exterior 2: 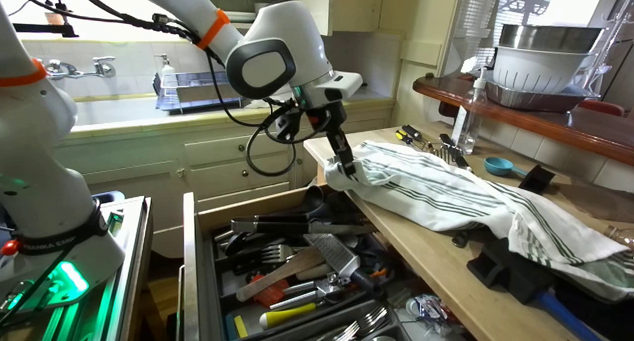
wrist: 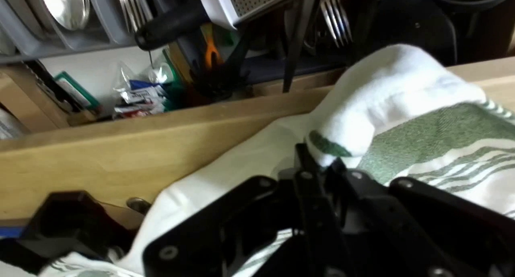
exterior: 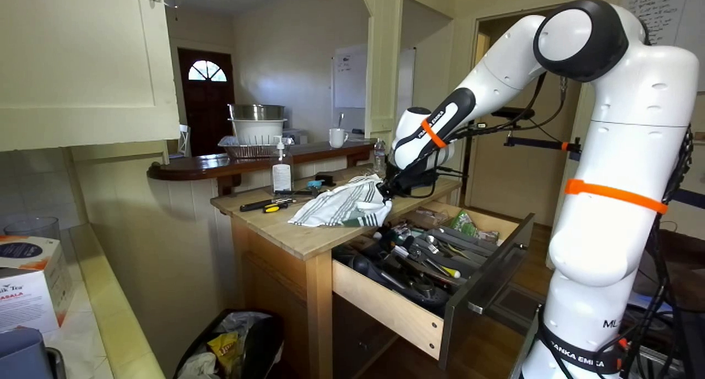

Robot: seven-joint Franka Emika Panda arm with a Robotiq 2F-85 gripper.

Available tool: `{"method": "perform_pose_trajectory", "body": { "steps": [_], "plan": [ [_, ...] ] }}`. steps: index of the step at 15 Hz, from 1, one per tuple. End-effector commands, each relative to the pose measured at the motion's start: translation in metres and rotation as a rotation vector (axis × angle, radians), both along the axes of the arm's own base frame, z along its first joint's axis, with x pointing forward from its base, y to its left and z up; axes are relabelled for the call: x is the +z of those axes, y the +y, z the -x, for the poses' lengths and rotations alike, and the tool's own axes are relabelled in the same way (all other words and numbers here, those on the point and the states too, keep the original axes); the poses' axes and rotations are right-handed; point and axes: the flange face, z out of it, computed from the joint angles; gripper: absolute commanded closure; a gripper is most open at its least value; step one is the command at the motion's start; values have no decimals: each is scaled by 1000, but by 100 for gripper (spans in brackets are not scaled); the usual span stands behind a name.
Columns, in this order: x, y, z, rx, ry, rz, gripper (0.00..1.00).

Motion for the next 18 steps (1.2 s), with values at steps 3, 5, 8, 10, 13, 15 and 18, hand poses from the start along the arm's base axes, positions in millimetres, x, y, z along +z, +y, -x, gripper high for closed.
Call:
{"method": "perform_pose_trajectory", "body": {
  "steps": [3,5,8,10,13,15,18],
  "plan": [
    [-26,-16,24,-213,90,-180,98],
    [-37,-13,27,-246,133,-280,98],
    [-56,-19,31,-308,213,-421,98],
    [-67,-22,32,-343,268,-515,98],
    [-74,-27,29,-386,294,-581,58],
    [-60,-30,21,-377,221,-541,43],
    [-19,-27,7,-272,69,-438,20]
  ]
}}
